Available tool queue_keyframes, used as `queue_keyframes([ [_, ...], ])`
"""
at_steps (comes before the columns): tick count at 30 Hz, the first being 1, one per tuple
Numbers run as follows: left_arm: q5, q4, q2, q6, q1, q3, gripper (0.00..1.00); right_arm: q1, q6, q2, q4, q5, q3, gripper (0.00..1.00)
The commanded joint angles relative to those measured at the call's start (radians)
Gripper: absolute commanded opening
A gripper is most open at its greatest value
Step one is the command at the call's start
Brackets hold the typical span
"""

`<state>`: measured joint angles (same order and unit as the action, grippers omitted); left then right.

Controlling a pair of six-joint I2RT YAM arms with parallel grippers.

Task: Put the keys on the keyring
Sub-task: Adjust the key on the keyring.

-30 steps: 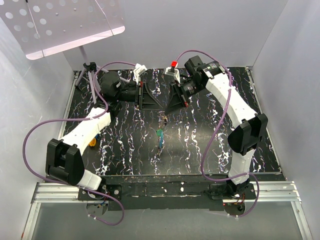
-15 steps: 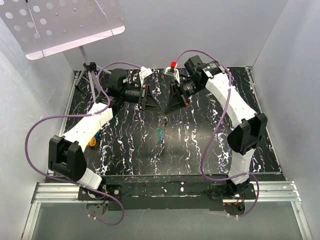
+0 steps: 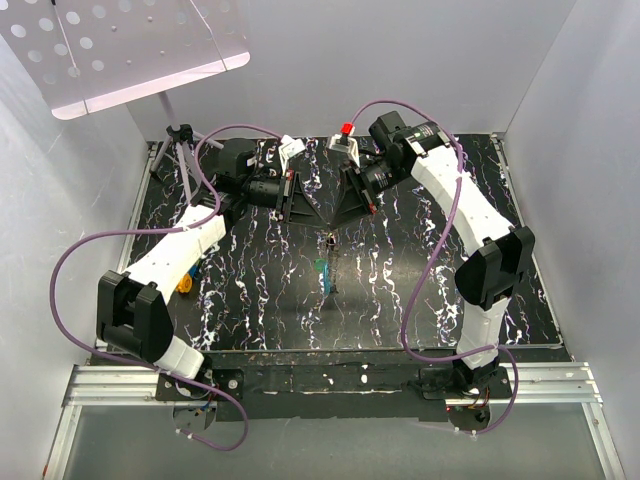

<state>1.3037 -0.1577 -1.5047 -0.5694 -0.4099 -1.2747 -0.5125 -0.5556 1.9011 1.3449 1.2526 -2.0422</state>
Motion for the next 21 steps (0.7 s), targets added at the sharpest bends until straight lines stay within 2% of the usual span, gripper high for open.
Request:
queue_keyframes([
  [1, 0.037, -0.008, 0.006, 0.014, -0.009, -0.040, 0.00, -0.004, -0.009, -0.008, 0.132, 0.034, -0.046, 0.01],
  [4, 0.019, -0.008, 0.021, 0.022, -0.007, -0.041, 0.00, -0.003, -0.010, -0.010, 0.137, 0.025, -0.052, 0.02],
  [7, 0.017, 0.068, 0.047, -0.038, 0.016, -0.011, 0.00, -0.001, -0.009, -0.020, 0.135, 0.005, -0.076, 0.19],
  [8, 0.014, 0.151, 0.063, -0.106, 0.028, 0.021, 0.00, 0.002, -0.010, -0.023, 0.137, 0.002, -0.087, 0.24],
  [9, 0.008, 0.334, 0.079, -0.197, 0.039, 0.058, 0.00, 0.011, -0.009, -0.027, 0.137, -0.001, -0.101, 0.33],
  [11, -0.007, 0.615, 0.103, -0.388, 0.063, 0.145, 0.00, 0.031, 0.000, -0.030, 0.129, -0.005, -0.131, 0.38],
  [14, -0.067, 0.965, 0.113, -0.632, 0.083, 0.237, 0.00, 0.064, 0.025, -0.045, 0.094, -0.009, -0.153, 0.40],
  [17, -0.184, 1.246, 0.104, -0.802, 0.086, 0.302, 0.00, 0.078, 0.060, -0.083, 0.013, -0.019, -0.130, 0.41],
  [21, -0.395, 1.522, 0.072, -0.951, 0.088, 0.366, 0.00, 0.078, 0.207, -0.204, -0.293, -0.042, 0.043, 0.41],
])
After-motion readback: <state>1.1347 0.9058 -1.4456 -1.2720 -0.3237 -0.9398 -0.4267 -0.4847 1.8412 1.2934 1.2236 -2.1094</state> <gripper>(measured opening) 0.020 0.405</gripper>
